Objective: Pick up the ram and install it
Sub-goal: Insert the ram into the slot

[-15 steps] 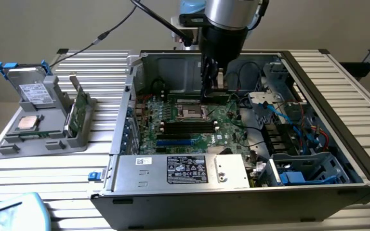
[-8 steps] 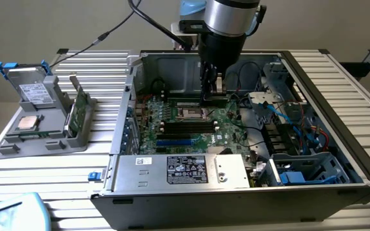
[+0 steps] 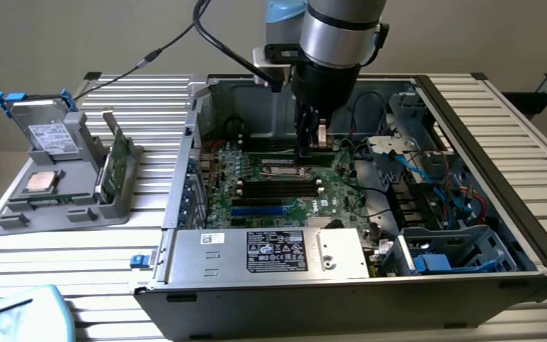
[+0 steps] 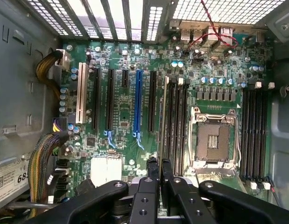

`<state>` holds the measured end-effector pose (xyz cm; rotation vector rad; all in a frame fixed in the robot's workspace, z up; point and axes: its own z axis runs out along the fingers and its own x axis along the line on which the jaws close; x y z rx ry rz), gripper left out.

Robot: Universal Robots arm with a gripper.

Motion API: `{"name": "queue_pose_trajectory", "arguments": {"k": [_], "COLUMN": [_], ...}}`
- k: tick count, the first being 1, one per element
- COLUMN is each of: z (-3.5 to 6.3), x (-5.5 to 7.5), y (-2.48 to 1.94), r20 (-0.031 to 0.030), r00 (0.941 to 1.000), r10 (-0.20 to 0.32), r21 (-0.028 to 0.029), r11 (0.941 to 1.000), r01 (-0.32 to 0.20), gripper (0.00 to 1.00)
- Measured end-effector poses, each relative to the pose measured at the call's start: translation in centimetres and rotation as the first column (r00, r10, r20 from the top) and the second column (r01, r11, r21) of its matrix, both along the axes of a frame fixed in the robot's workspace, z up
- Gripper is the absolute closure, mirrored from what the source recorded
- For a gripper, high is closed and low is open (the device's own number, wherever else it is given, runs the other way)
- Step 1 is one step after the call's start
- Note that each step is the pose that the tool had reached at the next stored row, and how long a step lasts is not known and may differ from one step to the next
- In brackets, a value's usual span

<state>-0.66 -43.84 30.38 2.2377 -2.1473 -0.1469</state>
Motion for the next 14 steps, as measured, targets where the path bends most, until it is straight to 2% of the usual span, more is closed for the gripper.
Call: {"name": "queue_pose_trajectory", "arguments": {"k": [8, 14], "z": [-1.45, -2.53], "x": [-0.1, -0.7], "y": [0.16, 0.64], "r20": [0.0000, 0.0000], "r00": [1.0000, 1.0000], "r10": [0.004, 0.007], "r21": [0.0000, 0.0001], "r11": [1.0000, 1.0000], "r01": [-0.004, -0.007], "gripper": [0.86, 0.86]}}
